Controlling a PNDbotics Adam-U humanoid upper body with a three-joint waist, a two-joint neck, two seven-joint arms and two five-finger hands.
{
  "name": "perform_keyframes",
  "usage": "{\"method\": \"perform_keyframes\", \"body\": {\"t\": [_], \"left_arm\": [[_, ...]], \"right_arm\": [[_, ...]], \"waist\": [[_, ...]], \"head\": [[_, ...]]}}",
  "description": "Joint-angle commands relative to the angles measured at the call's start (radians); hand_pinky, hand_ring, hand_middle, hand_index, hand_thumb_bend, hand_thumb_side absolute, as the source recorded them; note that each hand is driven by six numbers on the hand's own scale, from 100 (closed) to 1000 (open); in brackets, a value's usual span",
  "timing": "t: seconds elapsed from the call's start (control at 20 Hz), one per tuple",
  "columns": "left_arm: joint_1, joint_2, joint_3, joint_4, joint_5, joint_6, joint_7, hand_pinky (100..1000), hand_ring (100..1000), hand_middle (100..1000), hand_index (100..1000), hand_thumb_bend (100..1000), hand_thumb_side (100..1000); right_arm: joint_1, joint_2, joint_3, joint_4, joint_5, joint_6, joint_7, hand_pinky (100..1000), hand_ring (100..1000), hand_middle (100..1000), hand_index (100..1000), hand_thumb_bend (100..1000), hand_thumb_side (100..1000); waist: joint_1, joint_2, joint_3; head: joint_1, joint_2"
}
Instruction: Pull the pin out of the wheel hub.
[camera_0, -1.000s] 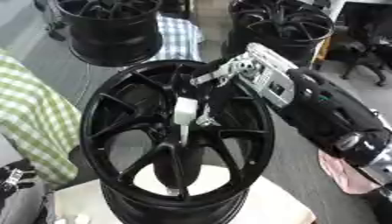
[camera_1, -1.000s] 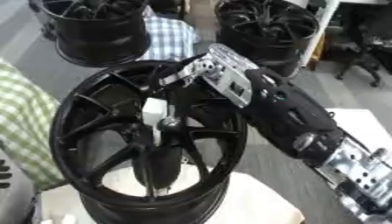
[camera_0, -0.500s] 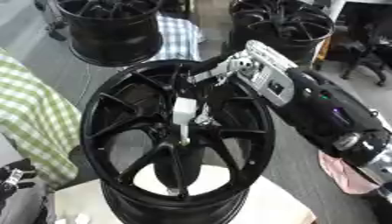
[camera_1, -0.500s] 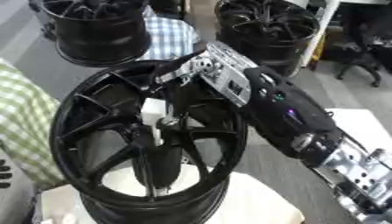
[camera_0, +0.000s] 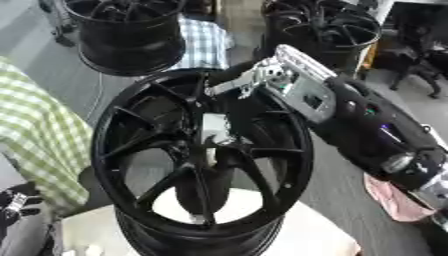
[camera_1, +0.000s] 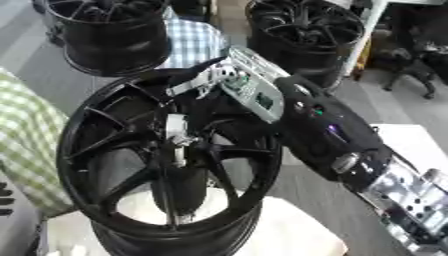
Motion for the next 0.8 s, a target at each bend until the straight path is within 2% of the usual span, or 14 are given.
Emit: {"method": "perform_keyframes", "body": {"t": [0.05, 0.25, 0.45, 0.6, 0.65, 0.8], "left_arm": [[-0.013, 0.019, -0.001, -0.022, -0.001, -0.001, -0.004, 703, 732, 681, 802, 416, 658], [-0.013, 0.018, -0.001, -0.023, -0.001, -0.001, -0.005, 704, 732, 681, 802, 417, 658], [-0.013, 0.018, -0.001, -0.022, -0.001, -0.001, -0.006, 704, 732, 681, 803, 417, 658], [-0.013, 0.018, -0.001, -0.022, -0.001, -0.002, -0.006, 704, 732, 682, 803, 418, 659], [-0.013, 0.018, -0.001, -0.022, -0.001, -0.002, -0.006, 704, 733, 682, 803, 417, 659], [-0.013, 0.018, -0.001, -0.022, -0.001, -0.002, -0.006, 704, 733, 682, 803, 417, 660]], "right_arm": [[-0.018, -0.019, -0.006, 0.002, 0.008, -0.001, 0.0, 693, 694, 661, 778, 344, 479], [-0.015, -0.015, -0.013, 0.021, 0.022, -0.009, 0.0, 693, 695, 674, 797, 340, 473], [-0.016, -0.013, -0.019, 0.03, 0.031, -0.015, 0.0, 682, 680, 650, 788, 321, 446], [-0.019, -0.013, -0.026, 0.022, 0.03, -0.017, 0.0, 652, 630, 589, 762, 272, 384], [-0.02, -0.013, -0.028, 0.018, 0.03, -0.017, 0.0, 635, 606, 556, 747, 222, 343], [-0.022, -0.015, -0.034, 0.004, 0.03, -0.017, 0.0, 602, 548, 480, 720, 154, 280]], "waist": [[0.008, -0.013, 0.001], [0.008, -0.013, 0.002], [0.009, -0.013, 0.002], [0.009, -0.013, 0.001], [0.009, -0.013, 0.001], [0.009, -0.013, 0.001]], "head": [[-0.001, 0.001], [-0.001, 0.001], [-0.002, 0.001], [-0.001, 0.001], [-0.001, 0.001], [-0.001, 0.001]]}}
